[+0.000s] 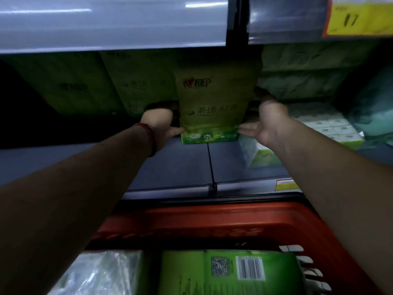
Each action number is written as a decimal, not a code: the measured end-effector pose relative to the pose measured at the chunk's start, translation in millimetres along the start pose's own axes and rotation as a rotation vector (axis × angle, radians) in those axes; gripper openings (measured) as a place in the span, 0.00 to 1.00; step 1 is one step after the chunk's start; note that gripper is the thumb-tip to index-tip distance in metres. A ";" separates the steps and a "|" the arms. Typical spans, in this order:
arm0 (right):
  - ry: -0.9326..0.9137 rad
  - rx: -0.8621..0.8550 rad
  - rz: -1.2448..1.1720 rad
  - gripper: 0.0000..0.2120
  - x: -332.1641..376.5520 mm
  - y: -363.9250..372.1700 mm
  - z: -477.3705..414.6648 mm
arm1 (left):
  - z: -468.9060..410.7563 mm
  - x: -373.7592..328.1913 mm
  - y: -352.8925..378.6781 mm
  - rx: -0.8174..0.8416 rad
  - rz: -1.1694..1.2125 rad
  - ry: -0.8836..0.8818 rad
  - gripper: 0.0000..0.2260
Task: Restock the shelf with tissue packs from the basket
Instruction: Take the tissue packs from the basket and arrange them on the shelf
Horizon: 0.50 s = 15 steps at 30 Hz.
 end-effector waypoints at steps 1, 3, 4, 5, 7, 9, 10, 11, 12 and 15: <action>0.000 -0.008 0.023 0.21 1.6 -5.0 5.0 | 6.1 -4.2 -1.6 -0.004 0.008 0.023 0.18; -0.002 -0.009 0.060 0.14 4.3 -14.4 22.7 | 23.1 -18.5 -7.3 -0.004 0.049 0.072 0.19; -0.014 -0.004 0.083 0.11 4.2 -18.6 33.7 | 37.7 -26.9 -10.1 -0.005 0.074 0.100 0.18; -0.032 0.005 0.110 0.10 3.9 -22.5 45.4 | 50.4 -33.5 -13.1 -0.005 0.088 0.120 0.16; -0.095 0.035 0.155 0.10 4.5 -27.8 70.0 | 79.5 -44.8 -22.7 -0.020 -0.028 0.197 0.10; -0.212 0.039 0.238 0.14 6.9 -32.7 97.9 | 108.2 -52.9 -37.7 -0.031 -0.281 0.351 0.05; -0.279 0.044 0.294 0.16 8.4 -34.3 113.8 | 121.5 -54.4 -45.5 -0.008 -0.396 0.430 0.05; -0.332 0.059 0.340 0.19 10.0 -35.0 130.7 | 134.8 -55.3 -53.7 0.016 -0.490 0.496 0.08; -0.364 0.079 0.367 0.20 10.9 -35.3 146.7 | 147.1 -55.9 -62.9 0.029 -0.577 0.541 0.11; -0.445 0.146 0.443 0.20 12.8 -35.9 190.7 | 178.0 -53.4 -93.8 0.051 -0.738 0.617 0.18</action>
Point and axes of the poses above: each hand's wrist, its own z-axis away from the middle knuckle, its own y-axis out of the palm, x = y × z, the point moved 6 cm from there along -z, towards the middle knuckle, and after that the axes turned 14 degrees about -x, right-handed, at the moved point
